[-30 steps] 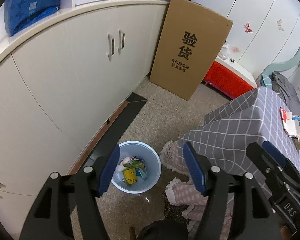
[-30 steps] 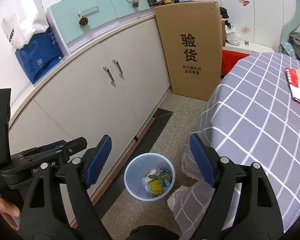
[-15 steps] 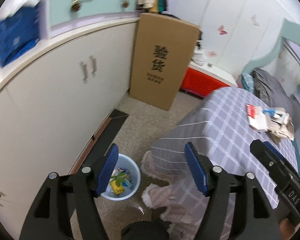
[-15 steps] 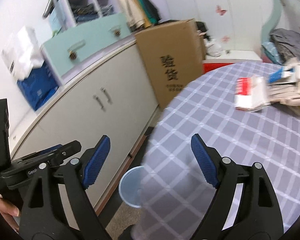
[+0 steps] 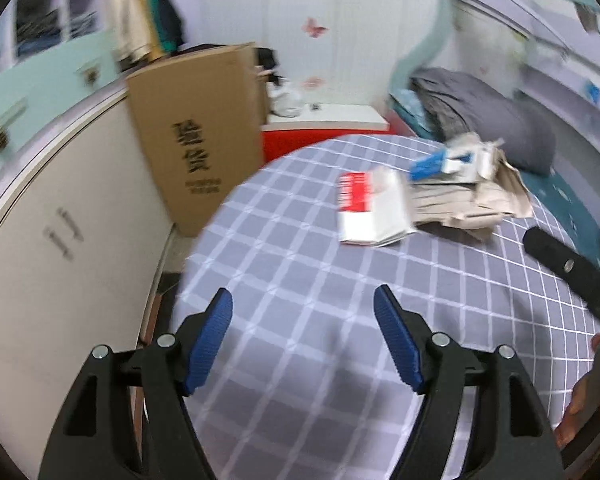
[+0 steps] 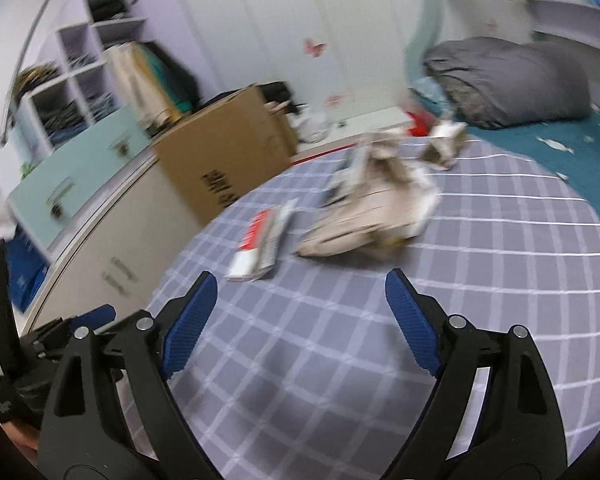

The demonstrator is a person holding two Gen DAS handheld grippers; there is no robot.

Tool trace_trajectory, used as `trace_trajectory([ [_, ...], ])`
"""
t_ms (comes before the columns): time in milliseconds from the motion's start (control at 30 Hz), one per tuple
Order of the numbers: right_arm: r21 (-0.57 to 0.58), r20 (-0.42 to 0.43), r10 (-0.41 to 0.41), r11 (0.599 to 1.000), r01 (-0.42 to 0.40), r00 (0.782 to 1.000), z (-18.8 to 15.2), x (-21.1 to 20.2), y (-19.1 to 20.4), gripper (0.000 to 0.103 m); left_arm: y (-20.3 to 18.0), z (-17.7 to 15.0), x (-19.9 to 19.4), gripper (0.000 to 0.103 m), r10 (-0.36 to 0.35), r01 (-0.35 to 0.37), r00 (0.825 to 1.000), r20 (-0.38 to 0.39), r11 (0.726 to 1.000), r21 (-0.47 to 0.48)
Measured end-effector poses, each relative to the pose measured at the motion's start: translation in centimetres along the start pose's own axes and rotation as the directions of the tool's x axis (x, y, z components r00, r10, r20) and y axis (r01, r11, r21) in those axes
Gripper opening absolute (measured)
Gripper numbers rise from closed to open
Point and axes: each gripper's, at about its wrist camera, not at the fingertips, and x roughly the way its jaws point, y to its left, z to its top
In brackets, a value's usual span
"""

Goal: Collect trash
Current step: 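Move both grippers back over the table, then grasp the red-white paper packet with the left gripper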

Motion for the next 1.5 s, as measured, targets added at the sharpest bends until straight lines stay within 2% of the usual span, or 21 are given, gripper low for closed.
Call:
trace_trajectory([
  [167,0.07,0.022,-0.037,0.997,0.035,0.999,1.5,0.0,-4.4,0.086,-3.9,1.5,3.5,0.072,-0.012,0.013,1.0,-0.016,0.998,0.063],
  [300,0.086,0.018,-0.044,0.995,0.043,0.999,2.2,0.9,-6.1,0.087,-5.8,2.1,6.4,0.072,0.033,-0.029,0.999,-0.033,0.993,0.113],
  [367,0.089,0.011,-0.045,0.995,0.044,0.999,2.4,1.5,-6.6,0.087,-6.4,2.3,7.3,0.072,0.025,-0.02,0.999,-0.037,0.99,0.137],
  [567,0.096,0.006,-0.046,0.994,0.046,0.999,3.3,2.8,-7.2,0.087,-8.3,3.0,9.7,0.07,0.11,-0.104,0.994,-0.014,0.969,0.223],
  [633,0.102,0.007,-0.043,0.994,0.042,0.999,3.6,3.0,-7.3,0.087,-8.5,3.5,10.0,0.047,0.133,-0.129,0.991,0.001,0.961,0.243],
  [667,0.105,0.007,-0.043,0.994,0.042,0.999,3.8,3.2,-7.3,0.087,-8.5,3.8,10.1,0.039,0.13,-0.126,0.992,0.0,0.96,0.249],
  [700,0.106,0.006,-0.041,0.994,0.04,0.999,4.0,3.3,-7.4,0.087,-8.3,4.1,10.3,0.023,0.121,-0.115,0.993,-0.008,0.963,0.245],
  [767,0.107,0.009,-0.043,0.993,0.042,0.999,4.6,3.6,-7.2,0.087,-7.7,4.5,10.2,0.019,0.117,-0.114,0.993,0.0,0.968,0.222],
  [833,0.099,0.014,-0.047,0.994,0.045,0.999,5.2,3.9,-6.9,0.087,-7.0,5.0,9.1,0.011,0.116,-0.122,0.992,0.043,0.975,0.185],
  [867,0.088,0.014,-0.048,0.995,0.046,0.999,5.6,4.2,-6.7,0.087,-6.7,5.1,8.5,0.009,0.109,-0.117,0.992,0.06,0.979,0.169],
  [1133,-0.006,0.023,-0.095,0.995,0.095,0.995,7.9,5.4,-4.4,0.087,-3.1,6.0,4.3,0.008,0.03,-0.036,0.989,0.146,0.999,0.039],
  [1233,-0.107,0.047,-0.125,0.986,0.129,0.991,9.2,5.2,-2.2,0.087,-2.1,6.1,3.4,0.008,0.023,-0.026,0.985,0.168,1.0,0.012],
  [1333,-0.197,0.023,-0.133,0.971,0.135,0.991,10.4,5.8,0.2,0.086,-1.2,6.5,3.1,0.008,0.011,-0.007,0.986,0.167,1.0,-0.026],
  [1433,-0.188,-0.087,-0.103,0.978,0.086,0.991,11.8,7.3,0.7,0.078,-0.4,6.8,3.1,0.008,0.016,-0.009,0.986,0.169,0.999,-0.044],
  [1500,-0.153,-0.13,-0.107,0.984,0.087,0.986,12.6,8.0,0.0,0.064,-0.1,6.7,2.9,0.008,0.012,-0.004,0.985,0.172,0.999,-0.049],
])
